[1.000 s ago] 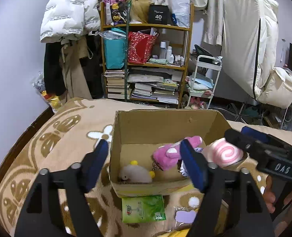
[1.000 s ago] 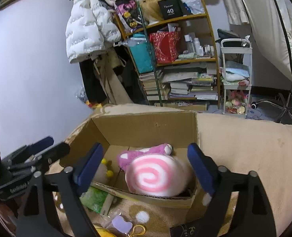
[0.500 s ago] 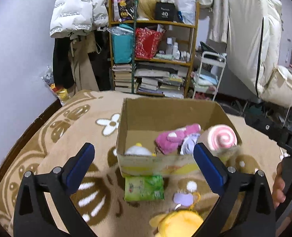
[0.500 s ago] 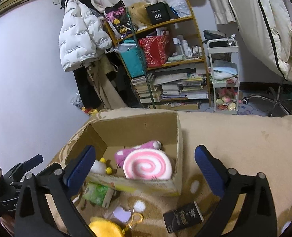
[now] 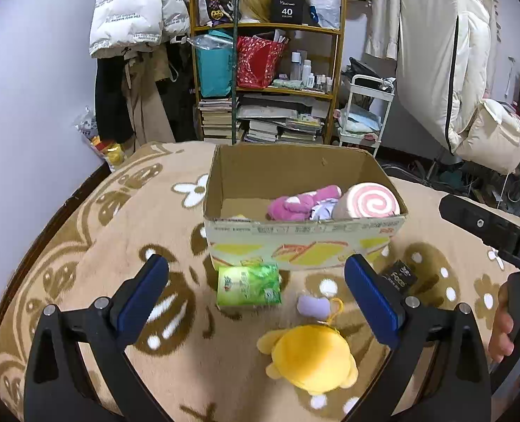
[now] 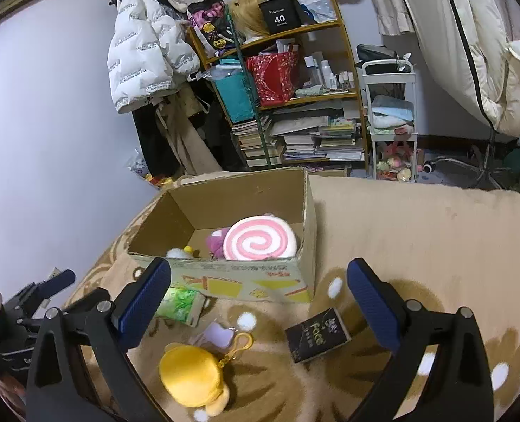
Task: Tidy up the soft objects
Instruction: 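Move both tools toward the yellow round plush and black tissue pack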
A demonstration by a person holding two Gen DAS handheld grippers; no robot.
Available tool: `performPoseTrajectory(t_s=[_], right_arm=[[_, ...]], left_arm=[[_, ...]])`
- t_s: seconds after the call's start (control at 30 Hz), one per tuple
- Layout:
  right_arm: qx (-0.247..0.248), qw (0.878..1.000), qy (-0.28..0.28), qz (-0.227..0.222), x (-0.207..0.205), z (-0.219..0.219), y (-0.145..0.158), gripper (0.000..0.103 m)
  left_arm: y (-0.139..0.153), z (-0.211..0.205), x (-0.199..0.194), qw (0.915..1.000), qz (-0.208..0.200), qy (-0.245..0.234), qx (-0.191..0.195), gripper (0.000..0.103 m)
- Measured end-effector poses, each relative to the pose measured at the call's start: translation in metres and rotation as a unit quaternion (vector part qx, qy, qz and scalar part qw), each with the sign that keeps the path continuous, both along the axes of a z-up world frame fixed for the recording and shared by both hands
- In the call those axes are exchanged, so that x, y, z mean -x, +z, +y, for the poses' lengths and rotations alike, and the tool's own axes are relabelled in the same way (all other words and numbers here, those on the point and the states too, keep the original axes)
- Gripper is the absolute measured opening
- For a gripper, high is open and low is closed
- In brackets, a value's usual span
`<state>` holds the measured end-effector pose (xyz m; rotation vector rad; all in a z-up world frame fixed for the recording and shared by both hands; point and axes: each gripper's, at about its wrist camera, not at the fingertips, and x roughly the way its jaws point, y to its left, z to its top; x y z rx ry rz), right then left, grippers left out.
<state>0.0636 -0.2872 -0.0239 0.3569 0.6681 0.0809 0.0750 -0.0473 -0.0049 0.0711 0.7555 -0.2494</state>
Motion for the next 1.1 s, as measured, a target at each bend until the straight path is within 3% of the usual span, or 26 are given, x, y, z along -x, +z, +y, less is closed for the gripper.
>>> performPoseTrajectory(t_s=[0.53,1.1], right_arm=[[0.000,1.000,-0.009,0.029,0.009,-0.003,-0.014,0.103],[0.002,0.993,-0.018,0.117,-0.023,-0.004,-0.066,0.103]], left_arm=[[-0.023,-0.013,0.010,0.9988,0.032,-0.020,-0.030,0.099],[-0.076,-0.040,-0.009,0.9916,0.109,-0.054,-0.046,0.100]])
